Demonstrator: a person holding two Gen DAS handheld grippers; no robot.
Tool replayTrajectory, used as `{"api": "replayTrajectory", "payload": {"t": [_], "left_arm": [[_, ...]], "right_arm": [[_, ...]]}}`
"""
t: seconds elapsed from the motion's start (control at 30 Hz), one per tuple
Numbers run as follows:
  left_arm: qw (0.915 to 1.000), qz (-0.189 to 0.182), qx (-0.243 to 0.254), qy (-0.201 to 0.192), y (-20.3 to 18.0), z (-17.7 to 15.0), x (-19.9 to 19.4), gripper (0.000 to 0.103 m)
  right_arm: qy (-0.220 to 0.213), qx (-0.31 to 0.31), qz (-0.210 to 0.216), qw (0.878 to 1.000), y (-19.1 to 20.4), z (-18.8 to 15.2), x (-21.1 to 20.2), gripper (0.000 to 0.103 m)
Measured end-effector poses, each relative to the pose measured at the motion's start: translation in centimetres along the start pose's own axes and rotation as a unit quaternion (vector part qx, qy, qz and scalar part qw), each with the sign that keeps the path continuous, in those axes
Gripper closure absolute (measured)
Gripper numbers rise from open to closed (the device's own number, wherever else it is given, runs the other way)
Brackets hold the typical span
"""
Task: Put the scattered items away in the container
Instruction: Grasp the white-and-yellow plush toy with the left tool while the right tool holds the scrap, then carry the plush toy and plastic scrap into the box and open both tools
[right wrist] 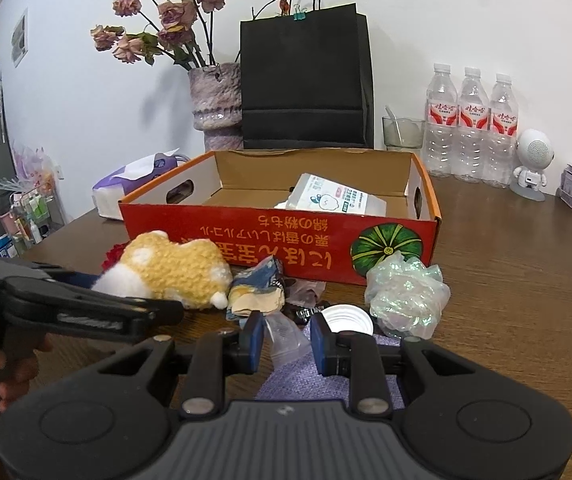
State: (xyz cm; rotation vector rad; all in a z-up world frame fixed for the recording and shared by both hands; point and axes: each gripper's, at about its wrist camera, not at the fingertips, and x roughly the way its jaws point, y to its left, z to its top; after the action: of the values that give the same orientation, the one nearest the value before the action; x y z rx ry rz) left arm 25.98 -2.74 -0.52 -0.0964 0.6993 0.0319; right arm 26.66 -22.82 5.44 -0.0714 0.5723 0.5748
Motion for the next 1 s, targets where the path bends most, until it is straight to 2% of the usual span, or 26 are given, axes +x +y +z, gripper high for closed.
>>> {"api": "replayTrajectory", "payload": {"t": [0.1, 0.63, 1.0], "left_arm": [[0.9997, -0.012, -0.019, -0.010, 0.6, -0.2, -0.3, 0.053], [0.9968, -0.010, -0.028, -0.074, 1.6, -0.2, -6.0, 0.053], [0.9935, -0.022, -0.035, -0.106, 1.8, 0.2, -8.0, 0.053]], "right_arm": [[-0.003, 0.002, -0.002, 1.000, -0.1, 0.0, -0.1, 0.079], [-0.049, -0.001, -0.007, 0.999, 1.6, 1.0, -3.1, 0.079], [-0.068, -0.008, -0.008, 0.998, 2.9, 2.2, -4.1, 0.079]]}}
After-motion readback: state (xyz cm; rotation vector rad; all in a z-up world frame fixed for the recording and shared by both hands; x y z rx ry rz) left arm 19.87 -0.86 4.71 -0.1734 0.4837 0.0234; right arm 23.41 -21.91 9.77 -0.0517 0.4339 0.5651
